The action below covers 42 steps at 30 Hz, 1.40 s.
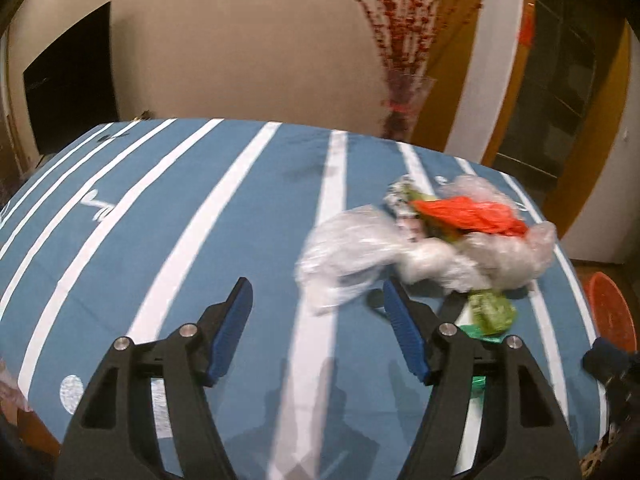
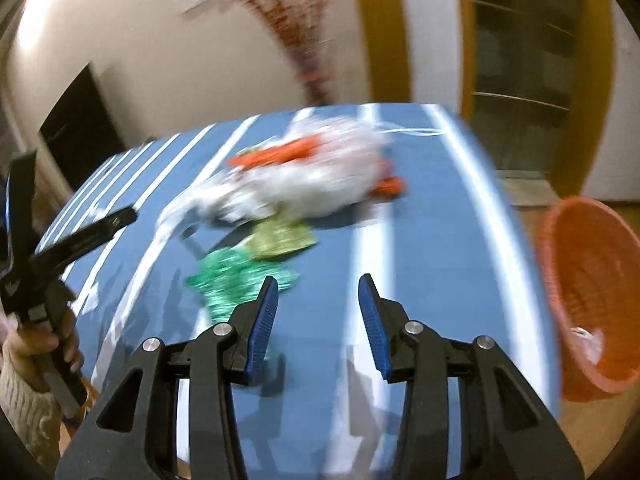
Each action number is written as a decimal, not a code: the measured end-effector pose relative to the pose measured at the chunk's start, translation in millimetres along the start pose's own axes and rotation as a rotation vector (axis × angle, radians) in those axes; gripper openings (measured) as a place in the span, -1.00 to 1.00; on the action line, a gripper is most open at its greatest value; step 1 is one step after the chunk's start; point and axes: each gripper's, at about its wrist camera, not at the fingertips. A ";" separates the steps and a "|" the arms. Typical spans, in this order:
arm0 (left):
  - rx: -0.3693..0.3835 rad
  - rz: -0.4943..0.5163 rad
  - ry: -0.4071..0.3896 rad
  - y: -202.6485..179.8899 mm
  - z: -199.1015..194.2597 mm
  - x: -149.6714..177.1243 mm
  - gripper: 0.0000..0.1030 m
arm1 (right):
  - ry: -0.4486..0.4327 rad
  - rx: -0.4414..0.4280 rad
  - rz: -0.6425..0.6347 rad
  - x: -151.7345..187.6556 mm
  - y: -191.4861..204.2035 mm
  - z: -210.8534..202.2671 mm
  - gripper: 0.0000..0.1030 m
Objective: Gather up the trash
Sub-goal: 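Grasp the green bag with the right tool while the left tool grasps a clear bag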
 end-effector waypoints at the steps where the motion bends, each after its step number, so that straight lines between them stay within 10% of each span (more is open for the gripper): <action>1: -0.004 -0.008 0.004 6.1 1.2 1.0 0.30 | 0.013 -0.016 -0.026 2.6 12.0 7.0 -0.18; 17: 0.019 -0.003 0.019 5.0 16.5 2.1 0.37 | 0.107 -0.035 -0.181 18.2 48.9 48.4 -0.48; 37: 0.072 0.139 0.117 -87.2 86.7 -28.5 0.42 | 0.041 0.125 0.097 19.9 -89.6 -0.6 -0.51; 42: 0.084 0.143 0.167 -87.5 100.8 -21.9 0.11 | 0.040 0.129 0.112 22.5 -95.8 -1.1 -0.51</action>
Point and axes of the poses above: each gripper's, at about its wrist camera, not at the fingertips, and z roughly the way its jaws point, y to its left, x to its underside, and after that the axes turned 5 degrees about z, right-handed
